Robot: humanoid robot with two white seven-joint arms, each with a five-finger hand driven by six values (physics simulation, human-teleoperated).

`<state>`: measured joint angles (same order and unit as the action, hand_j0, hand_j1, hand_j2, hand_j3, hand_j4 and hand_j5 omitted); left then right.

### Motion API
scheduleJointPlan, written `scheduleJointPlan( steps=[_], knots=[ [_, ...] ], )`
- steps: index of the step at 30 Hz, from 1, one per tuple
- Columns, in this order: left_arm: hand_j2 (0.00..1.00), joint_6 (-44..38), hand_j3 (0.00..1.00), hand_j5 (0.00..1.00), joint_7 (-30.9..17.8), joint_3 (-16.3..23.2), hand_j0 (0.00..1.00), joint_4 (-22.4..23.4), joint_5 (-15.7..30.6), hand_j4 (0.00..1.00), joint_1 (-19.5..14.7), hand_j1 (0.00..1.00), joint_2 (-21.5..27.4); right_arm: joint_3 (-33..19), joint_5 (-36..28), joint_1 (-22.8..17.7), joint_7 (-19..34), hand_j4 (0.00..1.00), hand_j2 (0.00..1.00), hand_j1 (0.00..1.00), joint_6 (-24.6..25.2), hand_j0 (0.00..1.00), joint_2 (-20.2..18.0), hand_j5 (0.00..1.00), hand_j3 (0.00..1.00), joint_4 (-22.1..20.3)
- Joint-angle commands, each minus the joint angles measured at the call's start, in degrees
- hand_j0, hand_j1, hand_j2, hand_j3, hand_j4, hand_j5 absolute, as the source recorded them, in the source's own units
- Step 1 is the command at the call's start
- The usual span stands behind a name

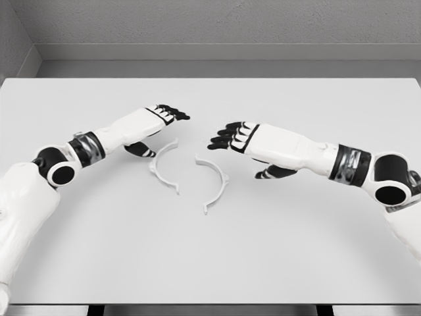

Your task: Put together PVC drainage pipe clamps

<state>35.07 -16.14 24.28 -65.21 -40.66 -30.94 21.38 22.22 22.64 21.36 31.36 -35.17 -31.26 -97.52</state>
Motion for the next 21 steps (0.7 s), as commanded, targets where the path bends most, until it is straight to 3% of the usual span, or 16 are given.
scheduleJointPlan(
  steps=[1,8,13,16,21],
  knots=[
    [1.0,-0.07,1.0,1.0,-0.04,-0.03,1.0,-0.09,0.23,1.0,0.0,1.0,-0.38,-0.51,-1.9,-0.09,-0.07,1.0,1.0,1.0,0.17,1.0,-3.02,1.0,1.0,-3.29],
    [1.0,-0.07,1.0,1.0,-0.04,-0.03,1.0,-0.18,-0.3,1.0,0.44,1.0,-0.29,-1.56,-2.08,-6.06,0.11,1.0,1.0,1.0,0.17,1.0,-3.55,1.0,1.0,-3.64],
    [1.0,-0.07,1.0,1.0,-0.04,-0.11,1.0,-2.55,-0.21,1.0,0.62,1.0,0.41,2.39,-0.94,-4.84,1.16,1.0,1.0,1.0,0.17,1.0,-3.02,1.0,1.0,-3.73],
    [1.0,-0.07,1.0,1.0,-0.04,-0.2,1.0,-3.08,-0.21,1.0,0.7,1.0,0.5,6.52,2.49,-4.13,1.08,1.0,1.0,1.0,0.17,1.0,-0.56,1.0,1.0,-3.64],
    [1.0,-0.07,1.0,1.0,-0.04,-0.2,1.0,-2.99,-0.21,1.0,0.7,1.0,0.59,8.55,5.39,-2.46,1.16,1.0,1.0,1.0,0.17,1.0,2.87,1.0,1.0,-3.46]
  ],
)
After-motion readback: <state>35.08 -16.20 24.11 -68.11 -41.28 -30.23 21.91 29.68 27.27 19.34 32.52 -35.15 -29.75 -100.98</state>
